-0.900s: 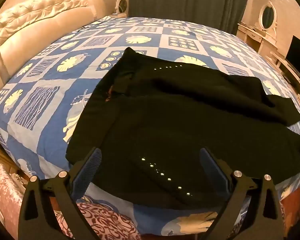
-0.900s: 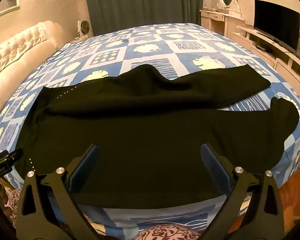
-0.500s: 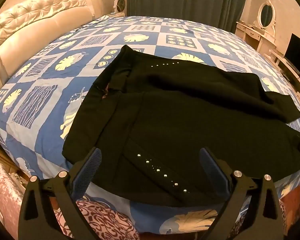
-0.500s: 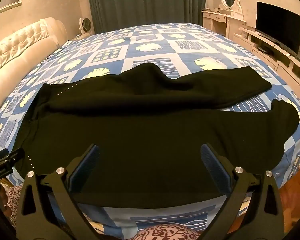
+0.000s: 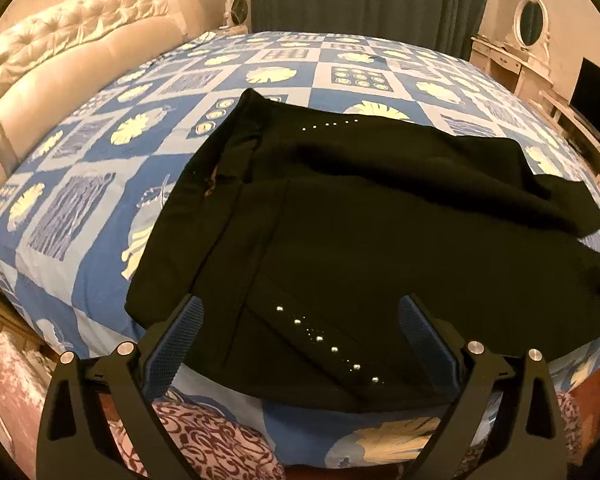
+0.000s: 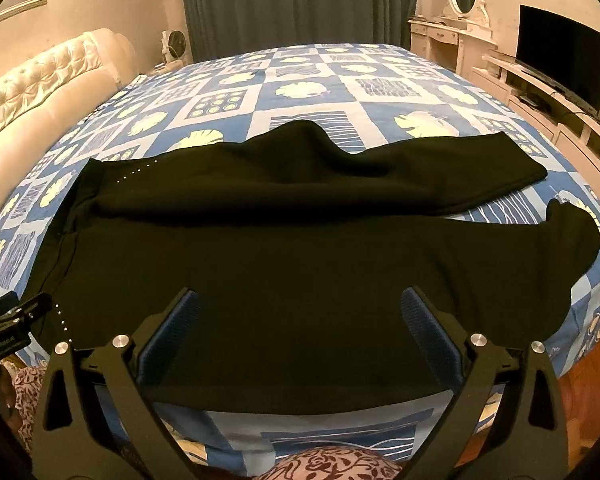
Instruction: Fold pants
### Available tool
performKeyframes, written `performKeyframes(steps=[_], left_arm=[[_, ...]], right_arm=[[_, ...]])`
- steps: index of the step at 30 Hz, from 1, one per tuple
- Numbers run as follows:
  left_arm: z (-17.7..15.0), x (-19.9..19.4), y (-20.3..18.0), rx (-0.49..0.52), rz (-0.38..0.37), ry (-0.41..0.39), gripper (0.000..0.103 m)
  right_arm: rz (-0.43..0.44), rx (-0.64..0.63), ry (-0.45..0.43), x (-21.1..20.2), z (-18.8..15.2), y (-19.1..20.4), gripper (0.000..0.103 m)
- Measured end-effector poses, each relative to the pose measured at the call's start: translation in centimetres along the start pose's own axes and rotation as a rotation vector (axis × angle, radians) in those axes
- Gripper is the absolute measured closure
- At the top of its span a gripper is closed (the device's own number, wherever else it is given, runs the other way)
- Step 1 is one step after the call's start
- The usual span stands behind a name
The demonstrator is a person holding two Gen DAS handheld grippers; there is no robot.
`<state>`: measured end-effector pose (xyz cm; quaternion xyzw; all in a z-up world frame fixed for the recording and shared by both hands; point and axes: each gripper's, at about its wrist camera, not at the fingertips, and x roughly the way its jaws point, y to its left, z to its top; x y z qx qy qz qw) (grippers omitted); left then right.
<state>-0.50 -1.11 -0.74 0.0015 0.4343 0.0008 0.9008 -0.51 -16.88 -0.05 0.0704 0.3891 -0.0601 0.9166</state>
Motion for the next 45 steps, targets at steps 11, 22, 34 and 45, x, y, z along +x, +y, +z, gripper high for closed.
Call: performKeyframes(steps=[11,22,34,45], left_arm=[[0.1,0.2,0.2,-0.016,-0.004,-0.001,0.006],[0.0,-0.1,-0.1,-0.006,-0.030,-0.014,0.006],[-0.1,0.1,-0.1,-0.014,-0.050,-0.009,0.006],[0.0,0.7,-0.4,-0.005,-0.078,0.013,0.006]], right_arm=[[0.002,0.000,0.004,0.1,-0.2,0.2,0.002],[0.011,0.004,0.012,0.3,-0.1,0.2,0.002],[0.038,0.066,0.036,-0.1,0.9,-2.0,0.002],[0.244,0.250,0.005,-1.6,4.0,-12.9,0.002]])
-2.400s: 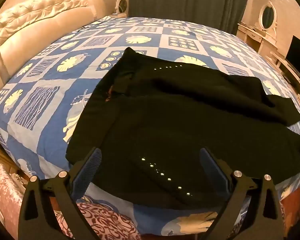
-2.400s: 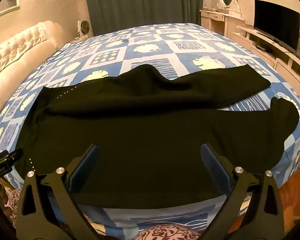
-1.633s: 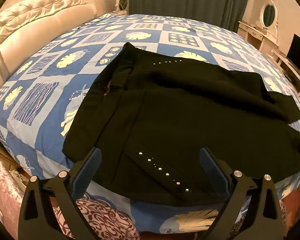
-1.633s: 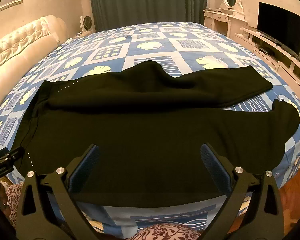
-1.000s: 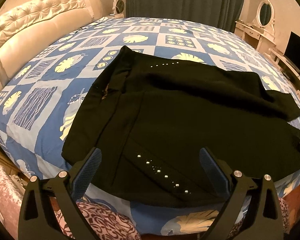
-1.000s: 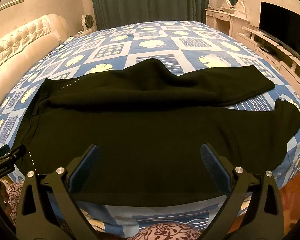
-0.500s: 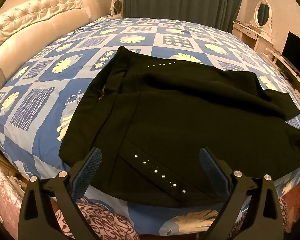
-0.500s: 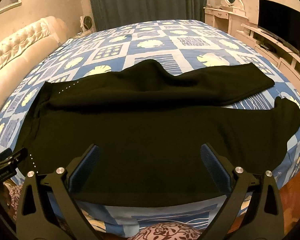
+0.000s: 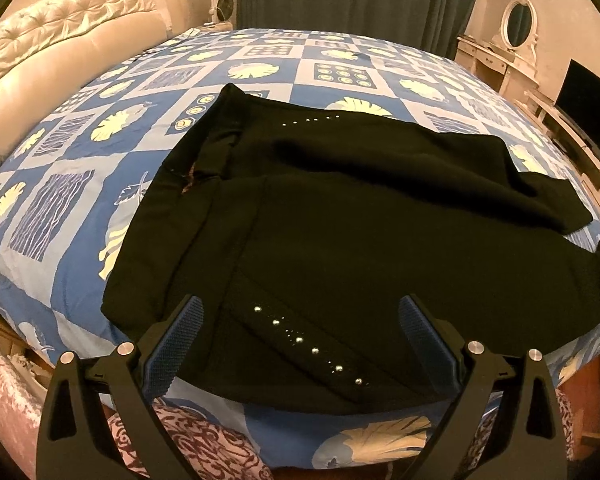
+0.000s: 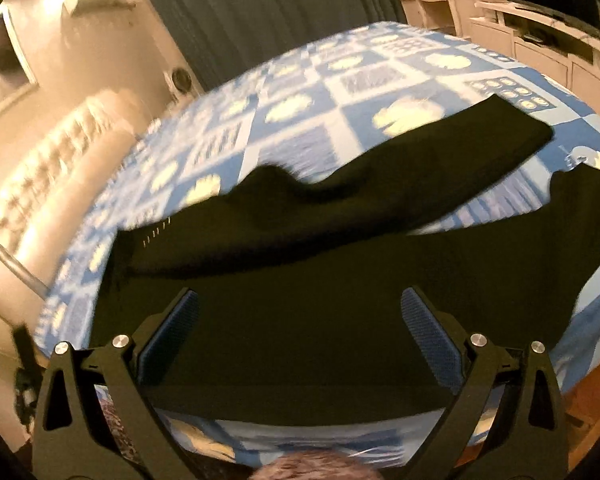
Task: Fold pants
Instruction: 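Grasp the black pants leg hem with the right gripper and lift it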
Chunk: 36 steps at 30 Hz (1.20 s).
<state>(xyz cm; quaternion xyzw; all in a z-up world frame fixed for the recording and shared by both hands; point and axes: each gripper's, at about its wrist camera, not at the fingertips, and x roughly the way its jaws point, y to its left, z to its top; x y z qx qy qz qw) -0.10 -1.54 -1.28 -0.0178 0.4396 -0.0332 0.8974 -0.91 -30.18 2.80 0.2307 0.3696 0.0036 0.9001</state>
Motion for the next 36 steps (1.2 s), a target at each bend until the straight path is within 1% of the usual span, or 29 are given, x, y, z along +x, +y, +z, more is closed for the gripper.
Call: performKeyframes(steps=[1,3,4,5,8,11,14,17,18,20,22,23,25,26,27,29,31,33,35,36], left_arm=[[0.0,0.1,0.0,-0.003,-0.004,-0.001,0.006],[0.1,0.3,-0.3,0.004,-0.003,0.001,0.006],[0.2,0.5,-0.5,0.014,0.002,0.004,0.006],[0.2,0.7,-0.7,0.022,0.006,0.007,0.006],[0.3,1.3,-0.9,0.034,0.019,0.024,0.006],[0.5,1.7,-0.5,0.015,0.032,0.027,0.006],[0.7,2.0,0.1,-0.021,0.038,0.036,0.006],[0.7,2.3,0.9,-0.059,0.050,0.051,0.006],[0.7,2.5,1.2,-0.074,0.056,0.059,0.006],[0.7,2.7,1.5,-0.086,0.064,0.069,0.006],[0.7,2.8,1.7,-0.092,0.075,0.071,0.006],[0.6,2.8,1.8,-0.094,0.079,0.071,0.006],[0.7,2.8,1.9,-0.098,0.083,0.073,0.006],[0.7,2.9,1.9,-0.101,0.083,0.074,0.006],[0.8,2.9,2.0,-0.102,0.083,0.075,0.006],[0.9,2.9,2.0,-0.104,0.087,0.075,0.006],[1.0,2.9,2.1,-0.102,0.085,0.076,0.006],[1.1,2.9,2.3,-0.108,0.082,0.073,0.006],[1.2,2.9,2.3,-0.113,0.072,0.065,0.006],[1.3,2.9,2.4,-0.114,0.067,0.060,0.006]], right_arm=[[0.005,0.024,-0.017,-0.7,0.5,-1.7,0.002],[0.019,0.112,-0.062,-2.6,1.6,-6.3,0.002],[0.033,0.187,-0.089,-3.7,2.1,-9.5,0.002],[0.042,0.239,-0.105,-4.3,2.3,-11.6,0.002],[0.090,0.502,-0.205,-7.0,2.4,-20.8,0.002],[0.115,0.681,-0.248,-7.6,1.9,-27.4,0.002],[0.096,0.803,-0.275,-7.1,1.0,-31.8,0.002],[0.103,0.883,-0.284,-6.0,0.1,-33.9,0.002],[0.109,0.889,-0.283,-5.6,0.0,-34.1,0.004],[0.126,0.899,-0.268,-4.3,-0.1,-34.4,0.011],[0.152,0.914,-0.262,-3.4,-0.2,-34.9,0.038],[0.162,0.927,-0.250,-2.6,-0.3,-35.2,0.043],[0.154,0.948,-0.237,-1.9,-0.4,-35.4,0.066],[0.155,0.965,-0.236,-1.5,-0.6,-35.7,0.073],[0.154,0.980,-0.234,-1.4,-0.8,-35.8,0.090],[0.141,0.988,-0.235,-1.5,-1.2,-36.0,0.092],[0.104,0.953,-0.246,-2.3,-0.9,-35.7,0.094],[0.046,0.907,-0.276,-3.8,-0.6,-35.3,0.094],[0.011,0.907,-0.301,-5.2,-1.1,-35.8,0.094],[-0.008,0.909,-0.298,-5.4,-1.3,-36.1,0.094]])
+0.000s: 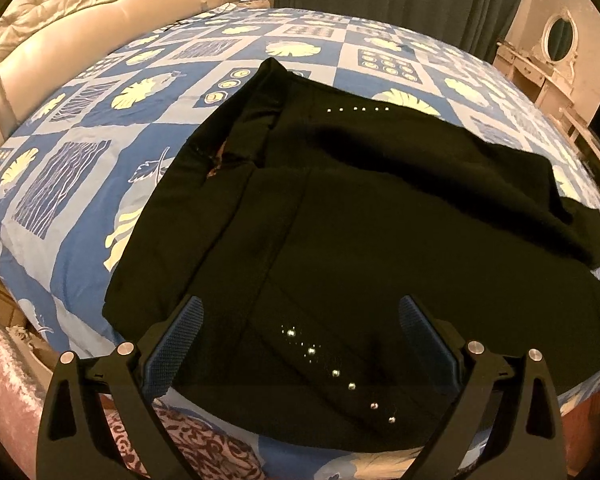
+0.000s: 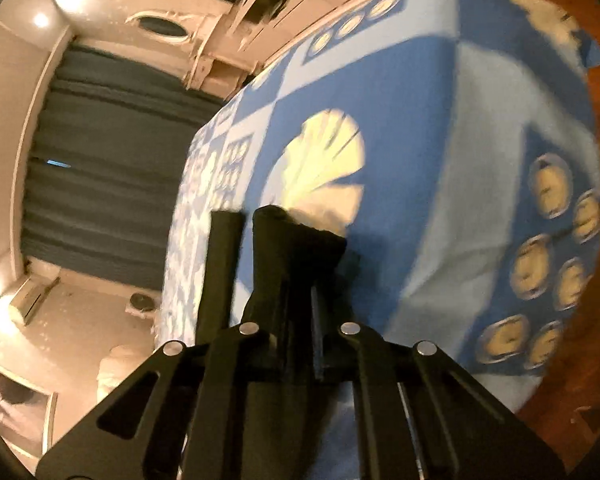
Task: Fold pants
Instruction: 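Grasp the black pants leg hem with the right gripper and lift it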
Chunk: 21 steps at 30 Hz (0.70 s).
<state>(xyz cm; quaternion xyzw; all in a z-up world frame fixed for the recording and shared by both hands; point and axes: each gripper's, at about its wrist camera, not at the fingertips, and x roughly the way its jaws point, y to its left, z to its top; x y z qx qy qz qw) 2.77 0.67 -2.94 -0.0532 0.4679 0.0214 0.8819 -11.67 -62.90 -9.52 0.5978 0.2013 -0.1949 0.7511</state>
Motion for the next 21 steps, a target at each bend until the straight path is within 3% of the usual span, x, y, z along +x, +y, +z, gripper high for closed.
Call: performKeyframes(steps=[3,5,8,10,13,17,19,21], left_arm=[[0.4,0.3,0.3,-0.004,-0.012,-0.004,0.006],[0.7,0.5,0.7,-0.015,-0.024,-0.001,0.006],[1.2,1.4,1.6,-0.031,-0.045,0.018,0.006],[1.3,2.1,2.3,-0.037,-0.041,0.033,0.006],[1.3,3.1,3.2,-0.042,-0.047,0.058,0.006],[1.1,3.3,3.4,-0.024,-0.060,0.048,0.006],[0.9,3.6,3.3,-0.006,-0.052,0.050,0.006],[0.4,4.1,3.0,0.030,-0.042,0.047,0.006]], right_arm=[[-0.048,0.008,0.020,0.2,0.3,-1.5,0.094],[-0.024,0.047,0.014,0.1,0.4,-2.3,0.088],[-0.039,0.084,-0.045,-1.4,0.2,-2.5,0.069],[-0.092,0.078,-0.106,-2.9,0.0,-2.0,0.041],[-0.079,0.071,-0.152,-4.3,-0.3,-0.5,0.039],[-0.051,-0.013,-0.093,-3.7,-1.8,2.9,0.037],[-0.048,-0.066,-0.048,-2.8,-3.3,4.8,0.029],[-0.037,-0.105,-0.010,-1.8,-4.9,6.6,0.029]])
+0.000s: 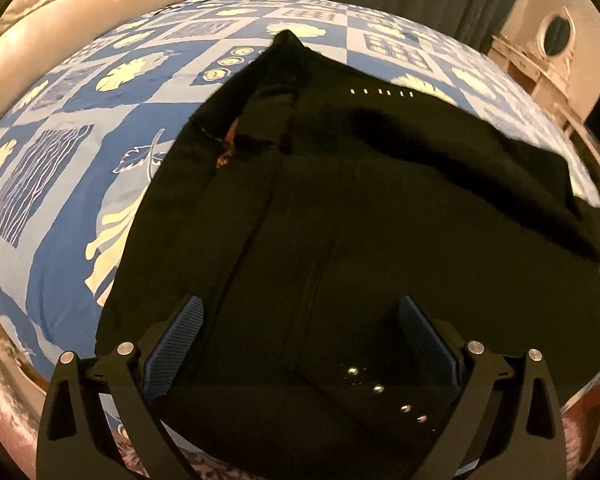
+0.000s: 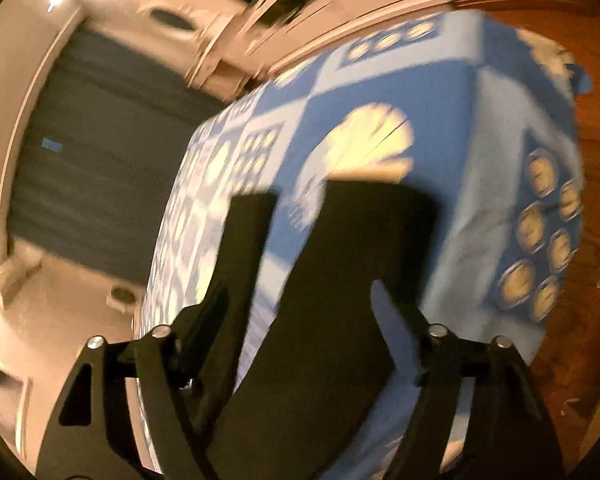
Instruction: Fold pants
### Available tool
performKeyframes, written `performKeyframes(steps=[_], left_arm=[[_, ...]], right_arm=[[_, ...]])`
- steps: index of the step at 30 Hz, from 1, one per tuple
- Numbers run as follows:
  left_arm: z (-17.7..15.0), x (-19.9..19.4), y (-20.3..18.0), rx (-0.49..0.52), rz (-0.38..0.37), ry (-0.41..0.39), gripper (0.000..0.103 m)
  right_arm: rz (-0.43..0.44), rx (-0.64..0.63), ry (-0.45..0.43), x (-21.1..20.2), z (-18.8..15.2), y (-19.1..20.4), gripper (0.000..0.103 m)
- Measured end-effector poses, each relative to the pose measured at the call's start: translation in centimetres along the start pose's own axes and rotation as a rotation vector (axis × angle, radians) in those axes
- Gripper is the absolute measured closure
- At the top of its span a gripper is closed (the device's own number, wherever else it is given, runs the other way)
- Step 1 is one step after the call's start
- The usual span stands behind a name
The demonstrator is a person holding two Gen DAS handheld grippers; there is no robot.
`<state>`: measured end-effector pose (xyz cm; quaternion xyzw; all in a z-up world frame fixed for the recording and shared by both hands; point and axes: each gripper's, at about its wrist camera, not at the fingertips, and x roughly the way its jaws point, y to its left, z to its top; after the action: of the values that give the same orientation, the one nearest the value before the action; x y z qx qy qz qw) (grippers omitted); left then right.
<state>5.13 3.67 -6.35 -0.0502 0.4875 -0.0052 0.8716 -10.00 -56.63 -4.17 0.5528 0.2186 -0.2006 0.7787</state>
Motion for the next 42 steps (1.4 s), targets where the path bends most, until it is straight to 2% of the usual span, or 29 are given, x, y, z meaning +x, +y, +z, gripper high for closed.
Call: performKeyframes(steps=[3,8,11,13,16,17,21,24,27,30,35,36,37,38,39,41,42], left_arm=[[-0.6,0.2,-0.3,0.041,0.011,-0.016,0.005],[1.1,-0.7,-0.5,0.081,0.008,0.078,0.006],[2.7,-3.6,-0.4,0.082,-0.040,-0.031,0.006],[4.9,-5.6,-0.3,0.109,-0.107,-0.099,0.006],[9.5,-5.3,1.1,0.086,-0.288,-0.070,0.006],[10.9,-4.8,1.7,0.071,-0.298,-0.065,0.006],[17.0,-1.7,4.8,0.031,-0.250,-0.104,0.006],[19.3,1.2,5.4,0.024,-0.242,-0.068,0.006],[20.8,4.5,5.8,0.036,-0.237,0.004,0.006],[21.6,6.5,6.0,0.045,-0.246,0.023,0.006],[22.2,9.0,6.3,0.063,-0.199,0.063,0.007],[22.2,9.4,6.5,0.058,-0.194,0.069,0.026],[22.2,9.8,6.7,0.056,-0.203,0.083,0.066],[22.3,10.5,6.9,0.040,-0.236,0.124,0.072],[22.2,11.1,7.2,0.004,-0.245,0.155,0.074],[22.2,11.4,7.2,-0.014,-0.248,0.163,0.079],[22.2,11.4,7.0,-0.003,-0.259,0.160,0.085]], right_arm=[[0.028,-0.092,0.084,2.1,-2.7,3.8,0.028],[0.109,-0.305,0.283,5.7,-8.7,11.6,0.027],[0.170,-0.421,0.392,7.9,-12.2,16.2,0.024],[0.189,-0.487,0.422,8.7,-14.0,18.8,0.022],[0.190,-0.594,0.453,10.5,-16.8,22.5,0.022],[0.191,-0.613,0.457,10.8,-17.4,23.1,0.022],[0.210,-0.686,0.477,12.0,-20.2,25.9,0.021],[0.203,-0.725,0.502,13.5,-21.7,26.8,0.021],[0.180,-0.775,0.529,15.4,-22.8,27.9,0.021],[0.154,-0.846,0.538,17.4,-23.5,29.1,0.021],[0.131,-0.844,0.583,20.3,-23.9,30.0,0.021],[0.131,-0.851,0.589,20.7,-24.2,30.2,0.021],[0.133,-0.860,0.599,21.2,-24.4,30.5,0.021],[0.134,-0.873,0.611,21.6,-24.7,30.8,0.021],[0.130,-0.891,0.620,22.2,-25.0,31.3,0.021],[0.135,-0.914,0.640,23.1,-25.2,31.9,0.021],[0.139,-0.928,0.663,23.6,-25.3,32.2,0.021]])
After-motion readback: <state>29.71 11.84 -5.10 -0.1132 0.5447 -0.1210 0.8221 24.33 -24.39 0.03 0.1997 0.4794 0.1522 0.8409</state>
